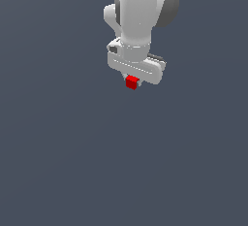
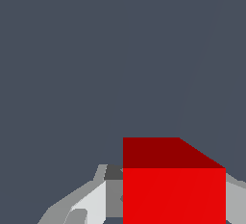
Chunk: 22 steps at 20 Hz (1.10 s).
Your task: Pick up the red cube and move it to a goal position.
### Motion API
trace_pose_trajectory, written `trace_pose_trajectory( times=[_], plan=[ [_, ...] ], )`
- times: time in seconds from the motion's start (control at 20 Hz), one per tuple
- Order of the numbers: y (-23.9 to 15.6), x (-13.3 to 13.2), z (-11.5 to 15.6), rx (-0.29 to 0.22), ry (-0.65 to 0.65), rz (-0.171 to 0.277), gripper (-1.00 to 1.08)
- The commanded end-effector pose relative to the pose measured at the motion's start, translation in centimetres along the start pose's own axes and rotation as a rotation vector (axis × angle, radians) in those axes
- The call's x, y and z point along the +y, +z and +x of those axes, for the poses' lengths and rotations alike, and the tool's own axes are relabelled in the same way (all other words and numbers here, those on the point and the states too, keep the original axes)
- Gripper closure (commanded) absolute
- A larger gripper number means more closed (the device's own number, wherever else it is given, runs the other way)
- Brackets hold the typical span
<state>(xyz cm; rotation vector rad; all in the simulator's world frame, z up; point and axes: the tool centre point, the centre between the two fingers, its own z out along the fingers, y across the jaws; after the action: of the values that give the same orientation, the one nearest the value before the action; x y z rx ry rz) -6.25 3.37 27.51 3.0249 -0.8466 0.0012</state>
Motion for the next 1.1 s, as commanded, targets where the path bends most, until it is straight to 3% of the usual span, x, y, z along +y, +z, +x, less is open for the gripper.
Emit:
trace_pose_trajectory(
  times=[0.0, 0.55, 1.05],
  plan=[
    [-2.6, -0.1, 0.2, 0.0, 0.0, 0.0, 1.08],
    [-12.9, -0.9, 1.1, 0.0, 0.0, 0.0, 1.08],
    [-17.6, -1.4, 1.8, -0.001, -0.001, 0.0, 1.08]
  ],
)
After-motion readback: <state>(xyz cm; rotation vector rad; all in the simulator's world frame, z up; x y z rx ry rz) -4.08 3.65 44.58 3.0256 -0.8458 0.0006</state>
